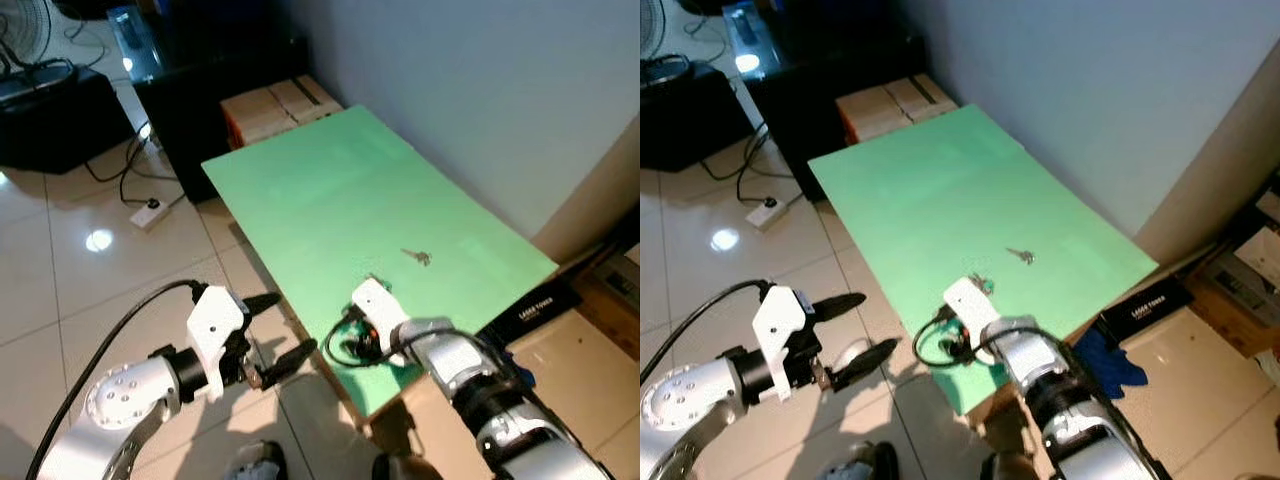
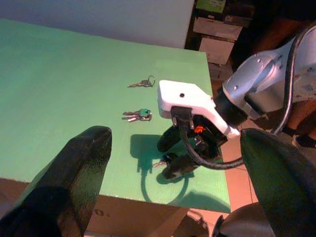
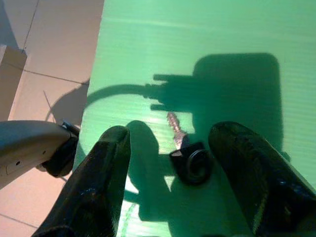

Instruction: Hang keys on a hook

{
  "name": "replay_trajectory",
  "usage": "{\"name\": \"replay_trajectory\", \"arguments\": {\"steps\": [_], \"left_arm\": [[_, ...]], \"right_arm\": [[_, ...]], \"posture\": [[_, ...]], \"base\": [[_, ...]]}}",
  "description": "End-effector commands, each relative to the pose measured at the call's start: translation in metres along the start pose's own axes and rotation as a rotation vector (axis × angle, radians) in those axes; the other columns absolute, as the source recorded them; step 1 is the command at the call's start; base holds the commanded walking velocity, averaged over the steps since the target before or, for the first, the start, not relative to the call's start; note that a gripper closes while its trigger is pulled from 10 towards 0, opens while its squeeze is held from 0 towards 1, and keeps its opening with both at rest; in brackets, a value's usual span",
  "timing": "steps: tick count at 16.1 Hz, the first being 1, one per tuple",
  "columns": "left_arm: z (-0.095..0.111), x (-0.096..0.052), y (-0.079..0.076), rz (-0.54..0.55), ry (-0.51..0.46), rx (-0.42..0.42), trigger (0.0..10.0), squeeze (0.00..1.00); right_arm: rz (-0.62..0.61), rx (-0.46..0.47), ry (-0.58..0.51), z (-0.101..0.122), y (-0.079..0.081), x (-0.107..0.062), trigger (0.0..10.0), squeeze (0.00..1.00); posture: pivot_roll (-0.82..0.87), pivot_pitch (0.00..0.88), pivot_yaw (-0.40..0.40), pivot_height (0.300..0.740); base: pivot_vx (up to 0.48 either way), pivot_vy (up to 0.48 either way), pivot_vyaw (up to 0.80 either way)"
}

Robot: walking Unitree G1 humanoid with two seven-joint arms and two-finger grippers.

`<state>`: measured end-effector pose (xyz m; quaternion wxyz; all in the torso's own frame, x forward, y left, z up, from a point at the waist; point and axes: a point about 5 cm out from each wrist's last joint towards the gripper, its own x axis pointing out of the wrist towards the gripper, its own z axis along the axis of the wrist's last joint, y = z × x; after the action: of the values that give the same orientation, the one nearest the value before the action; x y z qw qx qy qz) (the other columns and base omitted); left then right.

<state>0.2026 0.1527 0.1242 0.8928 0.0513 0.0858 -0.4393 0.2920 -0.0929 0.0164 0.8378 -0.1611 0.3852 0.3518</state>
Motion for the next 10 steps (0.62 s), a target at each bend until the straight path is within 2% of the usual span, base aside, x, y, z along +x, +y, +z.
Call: {"name": "replay_trajectory", "arguments": {"steps": [1, 5, 8, 10], "left_arm": [[-0.002, -0.003, -0.002, -0.009, 0.019, -0.001, 10.0, 0.0], [-0.001, -0.003, -0.004, -0.013, 0.02, 0.0, 10.0, 0.0], [0.001, -0.004, -0.007, -0.021, 0.02, -0.003, 10.0, 0.0], [0.002, -0.004, -0.007, -0.022, 0.019, -0.003, 10.0, 0.0]], "right_arm": [[-0.01, 0.0, 0.002, -0.002, -0.001, 0.002, 10.0, 0.0], [0.005, 0.016, 0.015, -0.007, -0.001, 0.005, 10.0, 0.0], [0.001, -0.01, 0.084, -0.015, -0.004, 0.005, 10.0, 0.0], [0.003, -0.008, 0.103, -0.019, -0.006, 0.004, 5.7, 0.0]], "posture": [[0.06, 0.148, 0.036, 0.74], [0.06, 0.144, 0.033, 0.74], [0.06, 0.14, 0.031, 0.74], [0.06, 0.139, 0.03, 0.74]], "base": [[0.0, 0.0, 0.0], [0.0, 0.0, 0.0], [0.0, 0.0, 0.0], [0.0, 0.0, 0.0]]}}
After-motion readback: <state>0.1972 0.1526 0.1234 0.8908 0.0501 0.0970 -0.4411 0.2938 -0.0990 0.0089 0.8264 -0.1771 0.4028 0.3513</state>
